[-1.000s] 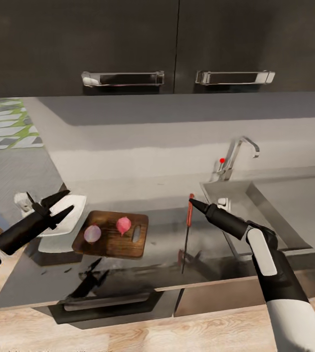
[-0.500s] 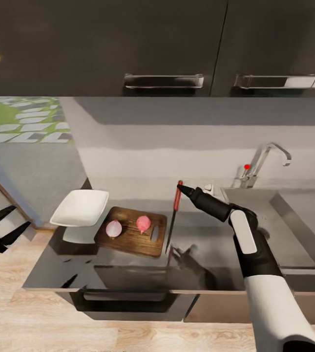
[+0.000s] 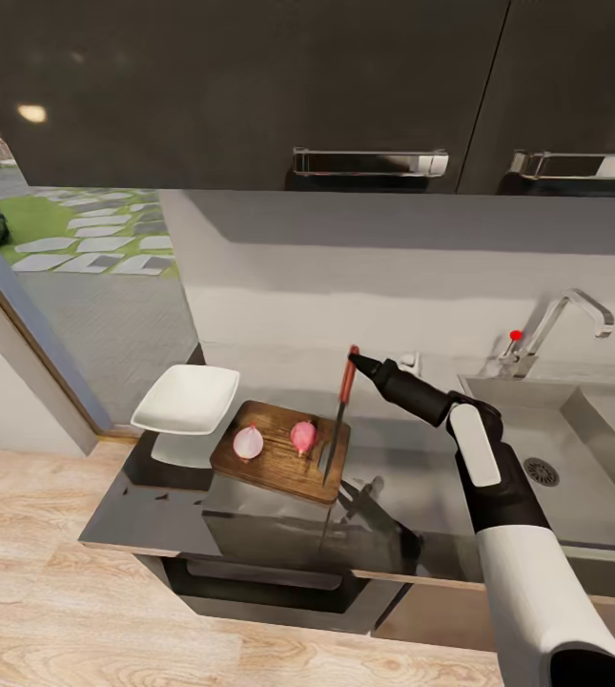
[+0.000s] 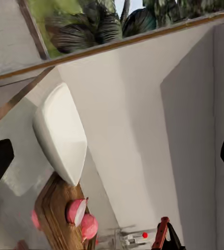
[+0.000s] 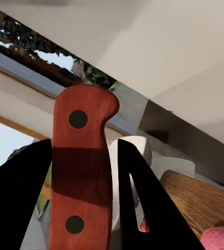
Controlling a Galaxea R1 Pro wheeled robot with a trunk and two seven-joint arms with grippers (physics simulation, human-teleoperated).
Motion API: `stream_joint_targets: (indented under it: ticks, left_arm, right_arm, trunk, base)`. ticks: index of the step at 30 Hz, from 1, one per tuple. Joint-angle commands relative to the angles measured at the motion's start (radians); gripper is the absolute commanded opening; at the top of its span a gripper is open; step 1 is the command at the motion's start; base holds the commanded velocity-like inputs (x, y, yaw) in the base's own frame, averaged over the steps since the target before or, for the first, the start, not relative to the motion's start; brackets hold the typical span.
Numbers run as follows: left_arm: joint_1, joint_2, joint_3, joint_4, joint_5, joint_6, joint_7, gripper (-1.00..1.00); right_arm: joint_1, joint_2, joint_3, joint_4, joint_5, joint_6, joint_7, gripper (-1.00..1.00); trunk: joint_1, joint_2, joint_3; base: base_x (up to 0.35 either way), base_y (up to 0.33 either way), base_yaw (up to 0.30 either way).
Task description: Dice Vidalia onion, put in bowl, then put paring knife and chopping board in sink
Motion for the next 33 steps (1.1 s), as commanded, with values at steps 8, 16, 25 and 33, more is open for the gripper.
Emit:
stream_joint_targets:
  ticks: [8, 16, 25, 33]
  left_arm:
    - [0.224, -0.232, 0.424, 0.002, -0.088, 0.002, -0.054, 1.0]
    - [0.211, -0.237, 0.459, 0.005, -0.103, 0.02, -0.067, 1.0]
    - [0.211, -0.206, 0.418, 0.005, -0.101, 0.021, -0.067, 1.0]
    - [0.205, -0.202, 0.412, 0.003, -0.098, 0.026, -0.066, 1.0]
  right_arm:
    - [0.002, 0.008, -0.004, 0.098, -0.008, -0.076, 0.227, -1.0]
    - [-0.002, 0.01, -0.011, 0.097, -0.005, -0.081, 0.233, -1.0]
    - [-0.002, 0.01, -0.011, 0.092, -0.005, -0.079, 0.233, -1.0]
    - [0.002, 0.01, -0.011, 0.089, -0.005, -0.079, 0.232, -1.0]
  trunk:
    - [0.001, -0.002, -0.001]
    - [0.001, -0.002, -0.001]
    - [0.001, -0.002, -0.001]
    - [0.001, -0.002, -0.001]
  base:
    - [0.005, 0.0, 0.004]
    - [0.058, 0.0, 0.0]
    - [0.0, 0.0, 0.0]
    - [0.0, 0.0, 0.0]
